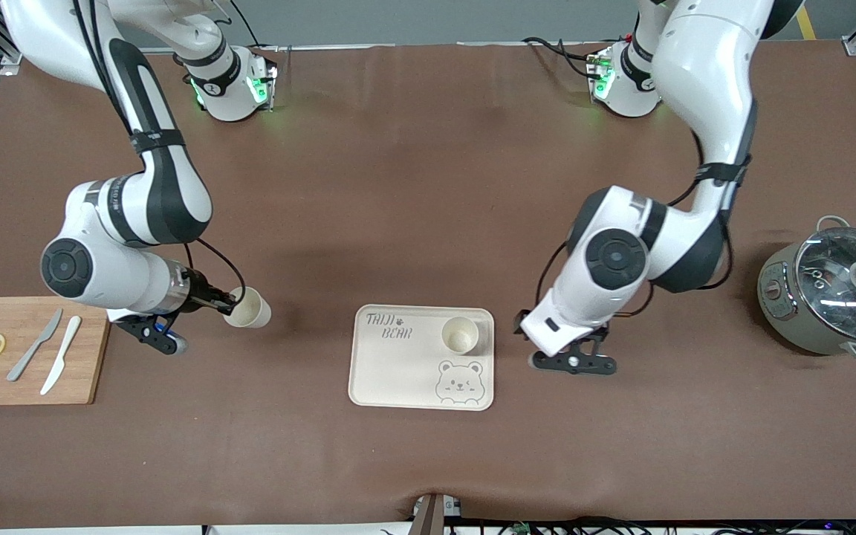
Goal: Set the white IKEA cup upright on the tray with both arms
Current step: 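Open the left gripper while the right gripper lifts its cup toward the tray, then carry the cup over the tray while the left gripper withdraws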
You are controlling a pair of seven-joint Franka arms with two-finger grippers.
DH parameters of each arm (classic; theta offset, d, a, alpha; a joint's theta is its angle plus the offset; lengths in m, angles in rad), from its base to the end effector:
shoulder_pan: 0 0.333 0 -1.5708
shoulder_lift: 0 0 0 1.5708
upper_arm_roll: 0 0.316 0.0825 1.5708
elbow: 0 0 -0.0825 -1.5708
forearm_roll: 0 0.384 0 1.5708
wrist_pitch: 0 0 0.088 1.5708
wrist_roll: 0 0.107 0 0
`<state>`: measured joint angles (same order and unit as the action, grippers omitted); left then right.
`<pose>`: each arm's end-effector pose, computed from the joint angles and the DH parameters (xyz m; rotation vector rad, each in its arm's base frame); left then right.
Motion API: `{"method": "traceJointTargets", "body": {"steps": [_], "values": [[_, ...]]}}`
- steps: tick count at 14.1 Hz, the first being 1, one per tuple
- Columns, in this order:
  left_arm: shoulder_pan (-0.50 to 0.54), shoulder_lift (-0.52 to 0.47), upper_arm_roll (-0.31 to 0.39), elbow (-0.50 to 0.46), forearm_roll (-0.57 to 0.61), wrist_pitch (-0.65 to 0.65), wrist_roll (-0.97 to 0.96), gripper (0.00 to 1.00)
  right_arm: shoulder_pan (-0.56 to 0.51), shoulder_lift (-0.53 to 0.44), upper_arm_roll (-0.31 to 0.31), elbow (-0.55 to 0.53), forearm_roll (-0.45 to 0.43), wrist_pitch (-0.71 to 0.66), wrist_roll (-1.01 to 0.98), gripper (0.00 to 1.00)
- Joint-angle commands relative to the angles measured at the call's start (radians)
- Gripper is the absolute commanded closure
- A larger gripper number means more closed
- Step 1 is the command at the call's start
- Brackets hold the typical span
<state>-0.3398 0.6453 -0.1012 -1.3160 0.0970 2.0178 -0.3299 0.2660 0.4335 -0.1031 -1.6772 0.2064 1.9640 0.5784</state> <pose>0.6753 -0.2938 0.3658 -3.1295 0.2012 -0.1037 0.6395 0.1253 0.3417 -2.9536 0.7575 0.2814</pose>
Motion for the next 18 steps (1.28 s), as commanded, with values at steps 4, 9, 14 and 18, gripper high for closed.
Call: {"method": "traceJointTargets", "body": {"steps": [4,9,14,18], "values": [[0.093,-0.156,-0.011,-0.164,0.018,-0.005,0.117,0.0,0.062,0.118,-0.007,0.168,0.139,-0.014,0.17,1.0],[0.148,-0.263,-0.012,-0.259,0.012,-0.005,0.166,0.0,0.11,0.201,-0.007,0.264,0.14,-0.005,0.366,1.0],[0.199,-0.328,-0.012,-0.315,0.012,0.004,0.198,0.0,0.173,0.235,-0.007,0.312,0.142,0.042,0.498,1.0],[0.261,-0.401,-0.015,-0.371,0.006,0.004,0.239,0.0,0.229,0.264,-0.007,0.313,0.142,0.096,0.557,1.0]]}}
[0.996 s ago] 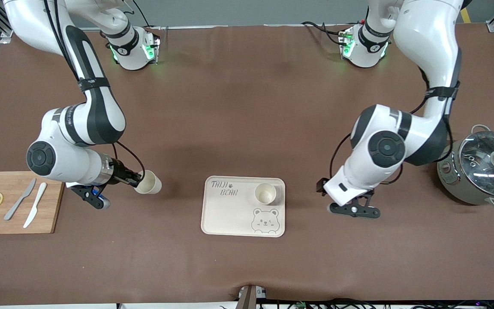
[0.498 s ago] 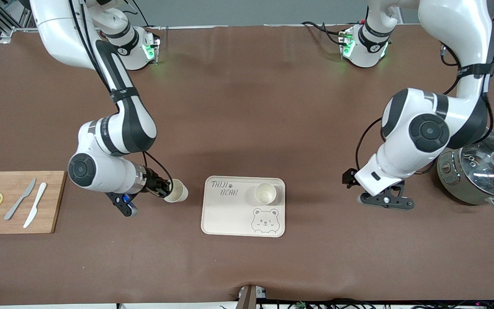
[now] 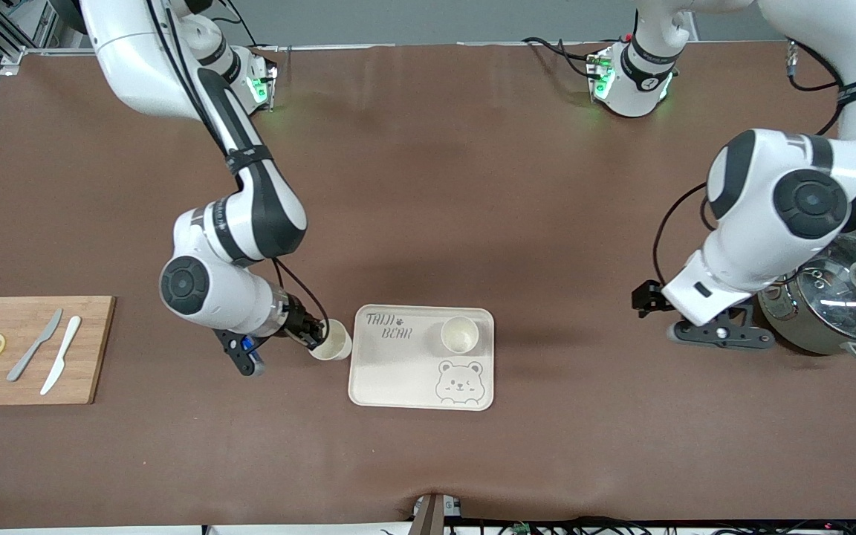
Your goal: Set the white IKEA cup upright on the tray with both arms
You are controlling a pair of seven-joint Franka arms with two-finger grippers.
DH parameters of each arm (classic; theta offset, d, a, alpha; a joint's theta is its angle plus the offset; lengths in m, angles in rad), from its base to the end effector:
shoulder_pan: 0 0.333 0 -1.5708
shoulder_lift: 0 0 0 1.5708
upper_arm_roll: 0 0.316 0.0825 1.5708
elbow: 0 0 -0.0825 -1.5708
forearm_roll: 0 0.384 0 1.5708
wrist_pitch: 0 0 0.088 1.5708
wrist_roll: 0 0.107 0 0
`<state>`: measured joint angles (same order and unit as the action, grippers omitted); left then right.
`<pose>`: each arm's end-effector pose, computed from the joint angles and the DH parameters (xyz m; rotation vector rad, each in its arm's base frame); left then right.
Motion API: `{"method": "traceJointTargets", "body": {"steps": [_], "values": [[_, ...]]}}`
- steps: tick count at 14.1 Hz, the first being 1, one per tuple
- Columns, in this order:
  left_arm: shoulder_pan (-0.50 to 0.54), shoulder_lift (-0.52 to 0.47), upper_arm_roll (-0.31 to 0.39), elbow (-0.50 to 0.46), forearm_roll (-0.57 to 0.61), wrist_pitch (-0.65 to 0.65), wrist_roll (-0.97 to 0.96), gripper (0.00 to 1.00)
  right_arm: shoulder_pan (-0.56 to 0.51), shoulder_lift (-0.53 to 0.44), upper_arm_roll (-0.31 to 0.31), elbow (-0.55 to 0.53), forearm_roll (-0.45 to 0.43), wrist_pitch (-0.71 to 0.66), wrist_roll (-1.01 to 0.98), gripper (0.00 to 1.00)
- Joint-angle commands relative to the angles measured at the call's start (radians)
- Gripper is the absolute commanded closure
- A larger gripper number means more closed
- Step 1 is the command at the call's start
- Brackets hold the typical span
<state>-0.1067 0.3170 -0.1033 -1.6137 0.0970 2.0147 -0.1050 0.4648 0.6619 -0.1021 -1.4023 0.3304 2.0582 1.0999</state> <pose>0.6500 -0.1254 0.4513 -3.0878 0.2109 -0.1454 0.6663 0.2870 0.3181 -2.6864 1.2508 0.2286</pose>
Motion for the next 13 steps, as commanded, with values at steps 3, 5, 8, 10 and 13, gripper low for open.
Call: {"method": "traceJointTargets", "body": {"steps": [3,5,8,10,13], "values": [[0.041,-0.13,-0.013,-0.135,-0.009,-0.01,0.042,0.0,0.061,0.054,-0.008,0.039,0.018,0.025,0.073,1.0],[0.065,-0.183,-0.013,-0.182,-0.074,-0.046,0.082,0.0,0.08,0.074,-0.007,0.039,0.018,0.071,0.092,1.0],[0.082,-0.249,-0.013,-0.196,-0.106,-0.129,0.107,0.0,0.097,0.099,-0.008,0.039,0.018,0.1,0.117,1.0],[0.081,-0.289,-0.012,-0.204,-0.106,-0.158,0.102,0.0,0.1,0.111,-0.008,0.037,0.016,0.114,0.117,1.0],[0.082,-0.346,-0.012,-0.21,-0.106,-0.197,0.1,0.0,0.118,0.125,-0.008,0.034,0.016,0.158,0.124,1.0]]}}
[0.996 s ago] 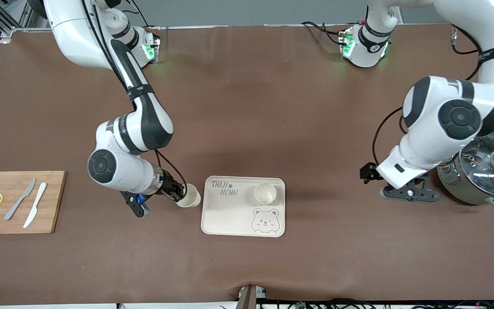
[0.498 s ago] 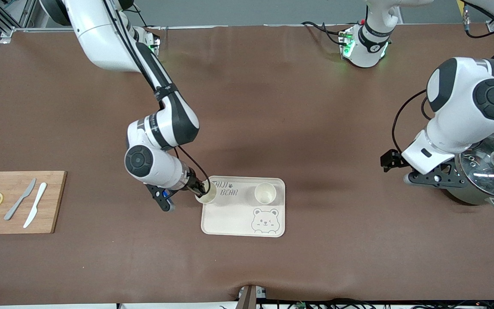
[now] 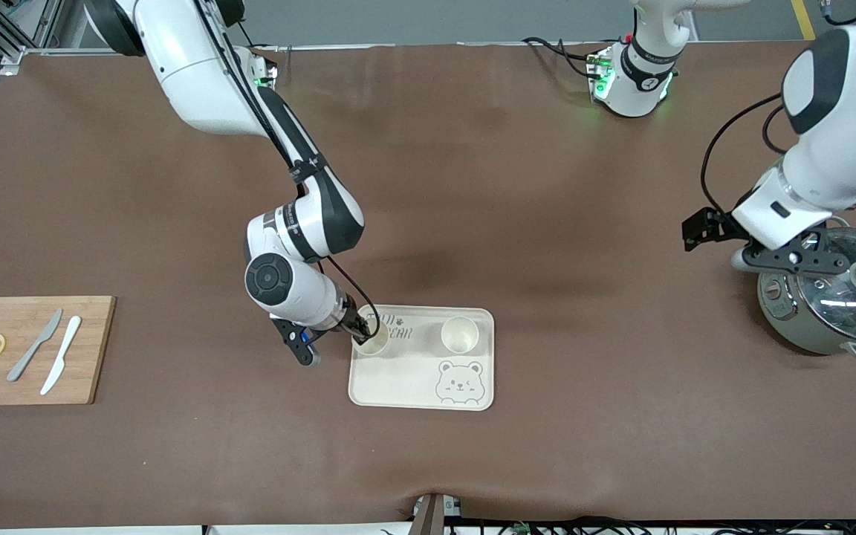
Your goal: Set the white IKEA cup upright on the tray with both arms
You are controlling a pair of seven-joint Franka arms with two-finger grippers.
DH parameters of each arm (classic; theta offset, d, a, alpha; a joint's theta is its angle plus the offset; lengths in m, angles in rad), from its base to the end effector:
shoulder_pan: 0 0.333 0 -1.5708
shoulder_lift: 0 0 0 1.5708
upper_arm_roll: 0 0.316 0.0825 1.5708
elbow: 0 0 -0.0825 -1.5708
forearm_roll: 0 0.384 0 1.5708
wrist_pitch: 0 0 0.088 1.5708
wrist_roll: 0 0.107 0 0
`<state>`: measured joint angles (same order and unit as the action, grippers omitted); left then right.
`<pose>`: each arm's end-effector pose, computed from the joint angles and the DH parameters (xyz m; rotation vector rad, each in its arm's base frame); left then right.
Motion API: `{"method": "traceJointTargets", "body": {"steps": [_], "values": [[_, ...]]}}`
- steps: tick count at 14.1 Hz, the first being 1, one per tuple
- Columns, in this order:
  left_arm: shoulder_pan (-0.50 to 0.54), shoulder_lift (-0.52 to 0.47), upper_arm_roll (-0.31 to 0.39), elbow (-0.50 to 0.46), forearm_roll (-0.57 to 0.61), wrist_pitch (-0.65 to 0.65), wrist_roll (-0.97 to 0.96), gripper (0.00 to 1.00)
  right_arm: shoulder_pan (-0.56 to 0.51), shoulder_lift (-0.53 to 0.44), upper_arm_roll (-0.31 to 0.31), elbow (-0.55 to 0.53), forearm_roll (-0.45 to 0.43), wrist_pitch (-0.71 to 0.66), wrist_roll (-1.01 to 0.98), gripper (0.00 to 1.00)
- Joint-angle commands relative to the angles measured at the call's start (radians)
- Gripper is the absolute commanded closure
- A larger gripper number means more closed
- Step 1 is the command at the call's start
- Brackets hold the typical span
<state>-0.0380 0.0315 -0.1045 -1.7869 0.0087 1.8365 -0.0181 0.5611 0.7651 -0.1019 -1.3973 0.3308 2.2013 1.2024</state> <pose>0.5692 -0.0803 0.5268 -3.1315 0.1984 -0.0292 0.6479 0.3502 0.2575 -2.6701 1.2951 0.1764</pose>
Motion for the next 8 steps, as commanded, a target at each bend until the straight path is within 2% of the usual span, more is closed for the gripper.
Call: {"method": "traceJointTargets", "body": {"steps": [1,6,8], "values": [[0.013,-0.076,-0.011,-0.037,-0.018,-0.029,0.01,0.0,0.022,0.022,-0.009,0.029,0.016,0.014,0.02,1.0],[0.012,-0.163,-0.011,-0.101,-0.026,-0.033,0.003,0.0,0.022,0.022,-0.009,0.029,0.014,0.012,0.009,1.0],[0.012,-0.176,-0.011,-0.101,-0.035,-0.036,0.0,0.0,0.022,0.022,-0.009,0.027,0.008,0.012,0.003,0.95]]}}
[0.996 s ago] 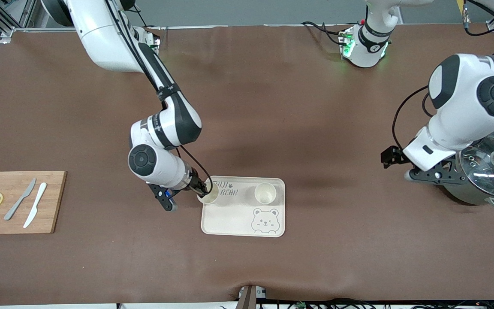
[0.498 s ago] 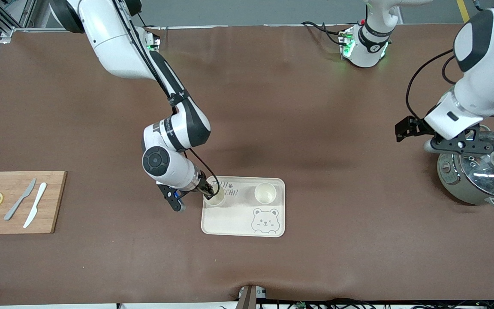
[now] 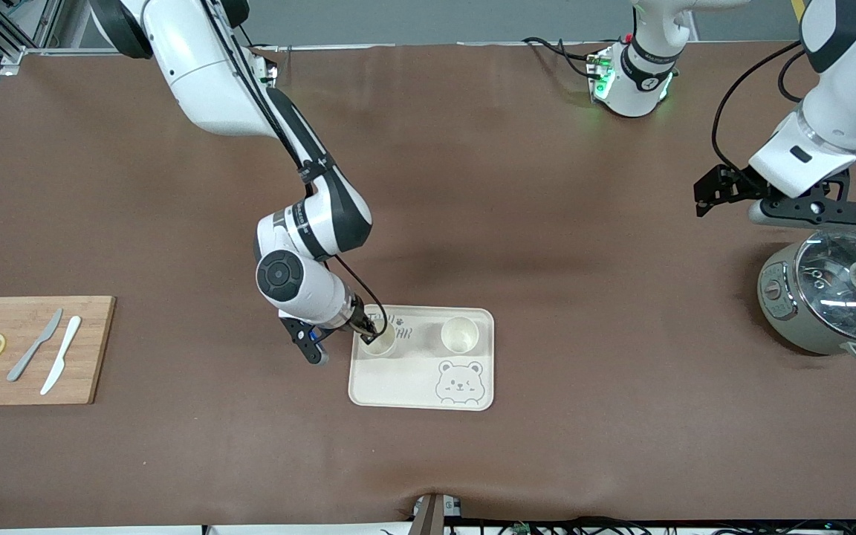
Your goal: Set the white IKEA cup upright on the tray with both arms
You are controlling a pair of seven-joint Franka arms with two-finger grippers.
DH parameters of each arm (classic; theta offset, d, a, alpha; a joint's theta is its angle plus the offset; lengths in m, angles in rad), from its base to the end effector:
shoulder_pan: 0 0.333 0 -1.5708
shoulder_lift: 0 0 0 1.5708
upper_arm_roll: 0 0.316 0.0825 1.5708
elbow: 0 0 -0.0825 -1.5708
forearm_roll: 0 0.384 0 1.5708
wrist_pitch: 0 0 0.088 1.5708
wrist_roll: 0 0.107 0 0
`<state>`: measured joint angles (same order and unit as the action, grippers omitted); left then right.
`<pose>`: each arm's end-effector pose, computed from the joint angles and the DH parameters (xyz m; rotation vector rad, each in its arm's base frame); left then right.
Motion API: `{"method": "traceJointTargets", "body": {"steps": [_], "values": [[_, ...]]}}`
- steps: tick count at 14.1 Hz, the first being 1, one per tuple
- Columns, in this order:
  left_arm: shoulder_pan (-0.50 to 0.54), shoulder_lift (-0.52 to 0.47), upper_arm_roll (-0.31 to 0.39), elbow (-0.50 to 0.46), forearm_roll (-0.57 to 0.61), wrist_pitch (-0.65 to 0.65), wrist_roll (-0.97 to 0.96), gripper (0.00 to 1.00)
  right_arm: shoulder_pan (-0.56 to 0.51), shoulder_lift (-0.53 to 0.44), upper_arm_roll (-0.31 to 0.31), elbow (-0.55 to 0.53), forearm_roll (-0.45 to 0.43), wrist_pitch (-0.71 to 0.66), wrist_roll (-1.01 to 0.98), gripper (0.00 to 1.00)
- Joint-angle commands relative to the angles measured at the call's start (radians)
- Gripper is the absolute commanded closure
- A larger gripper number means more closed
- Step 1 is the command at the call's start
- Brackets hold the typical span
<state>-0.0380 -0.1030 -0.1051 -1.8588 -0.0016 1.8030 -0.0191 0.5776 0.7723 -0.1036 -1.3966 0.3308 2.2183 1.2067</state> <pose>0.5295 -0.0786 0.5632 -3.1293 0.1933 -0.0741 0.6440 0.3600 0.2541 -2.6725 1.2819 0.1638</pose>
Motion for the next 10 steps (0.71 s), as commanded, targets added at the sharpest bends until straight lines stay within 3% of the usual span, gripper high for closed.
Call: {"method": "traceJointTargets", "body": {"steps": [1,2,4,5,7,9,10], "values": [[0.012,-0.044,-0.01,-0.028,-0.026,-0.004,-0.001,0.0,0.005,0.015,-0.007,0.024,0.01,-0.005,0.001,0.92],[0.012,-0.053,-0.01,-0.033,-0.026,-0.004,-0.001,0.0,0.005,0.015,-0.007,0.024,0.01,-0.006,-0.001,0.84],[0.012,-0.064,-0.01,-0.045,-0.026,-0.005,-0.001,0.0,0.002,0.015,-0.007,0.022,0.01,-0.005,-0.001,0.79],[0.012,-0.064,-0.01,-0.046,-0.026,-0.005,-0.001,0.0,0.001,0.016,-0.007,0.022,0.01,-0.006,-0.003,0.68],[0.01,-0.064,-0.011,-0.05,-0.028,-0.005,-0.002,0.0,-0.004,0.015,-0.007,0.024,0.013,-0.009,-0.001,0.33],[0.007,-0.064,-0.011,-0.045,-0.044,-0.004,-0.015,0.0,-0.005,0.013,-0.007,0.028,0.016,-0.015,0.001,0.14],[0.009,-0.063,-0.013,-0.04,-0.047,-0.002,-0.048,0.0,-0.008,0.009,-0.007,0.028,0.017,-0.02,0.001,0.0]]}}
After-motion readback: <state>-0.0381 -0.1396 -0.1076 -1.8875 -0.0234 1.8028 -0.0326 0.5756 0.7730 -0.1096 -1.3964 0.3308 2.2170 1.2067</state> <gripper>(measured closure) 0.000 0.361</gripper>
